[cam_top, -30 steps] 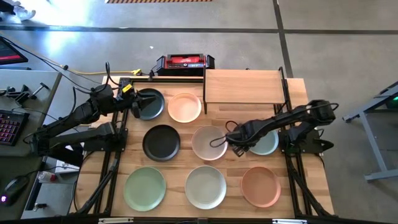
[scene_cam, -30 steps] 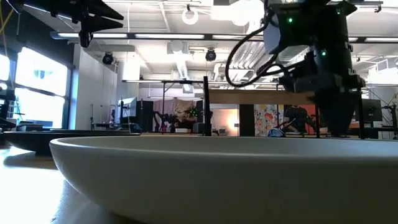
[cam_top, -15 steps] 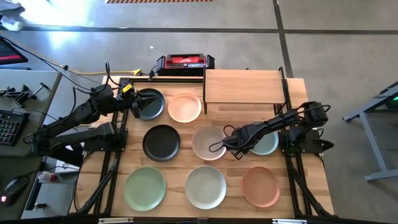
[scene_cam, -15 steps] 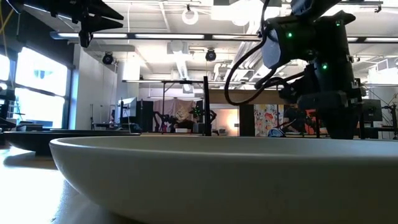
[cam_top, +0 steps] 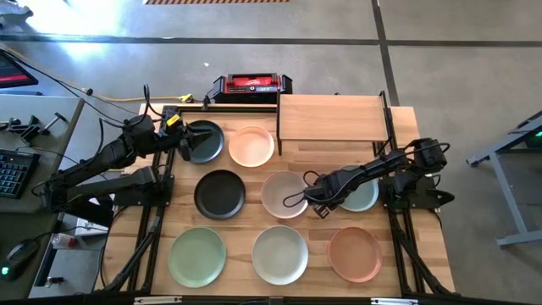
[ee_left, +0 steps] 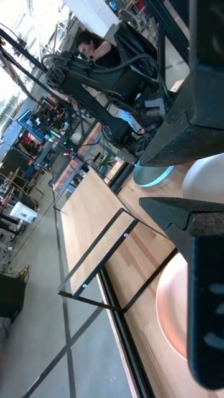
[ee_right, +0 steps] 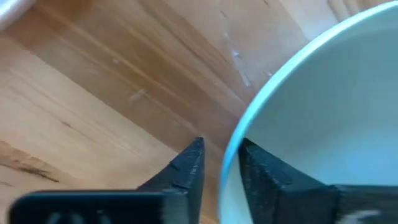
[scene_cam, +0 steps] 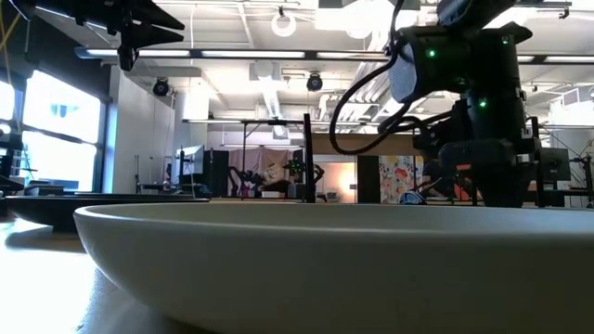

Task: Place and stack plates onto a shelf
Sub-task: Put the light blue plate on the shelf

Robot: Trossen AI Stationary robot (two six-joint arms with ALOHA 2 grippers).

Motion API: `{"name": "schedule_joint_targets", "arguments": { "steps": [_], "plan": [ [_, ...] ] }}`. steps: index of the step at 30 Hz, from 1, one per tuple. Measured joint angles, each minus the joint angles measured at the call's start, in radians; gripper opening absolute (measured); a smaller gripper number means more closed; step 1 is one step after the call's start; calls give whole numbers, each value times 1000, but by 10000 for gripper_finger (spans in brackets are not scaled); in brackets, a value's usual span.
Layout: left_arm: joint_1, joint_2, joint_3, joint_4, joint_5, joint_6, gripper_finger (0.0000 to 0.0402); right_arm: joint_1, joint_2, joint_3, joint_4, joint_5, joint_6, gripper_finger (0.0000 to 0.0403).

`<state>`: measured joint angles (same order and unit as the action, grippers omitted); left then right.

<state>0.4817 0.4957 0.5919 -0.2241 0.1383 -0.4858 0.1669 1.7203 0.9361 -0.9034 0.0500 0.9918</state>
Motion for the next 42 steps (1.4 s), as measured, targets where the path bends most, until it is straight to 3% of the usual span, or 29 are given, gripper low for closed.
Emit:
{"name": "schedule_joint_targets", "arguments": {
  "steps": [7,17,27,42],
  "plan": [
    [0,0,0,0,-5,0,78,0,0,-4,-25,-3,-16,5],
    [0,0,0,-1,-8,0,78,5,-28,-3,-58,-61,-85,1],
    [0,1,0,-5,-22,0,78,49,-145,48,-84,-68,-99,0],
    [0,2,0,-5,-62,-7,78,59,-374,165,-132,44,-214,0]
  ]
}}
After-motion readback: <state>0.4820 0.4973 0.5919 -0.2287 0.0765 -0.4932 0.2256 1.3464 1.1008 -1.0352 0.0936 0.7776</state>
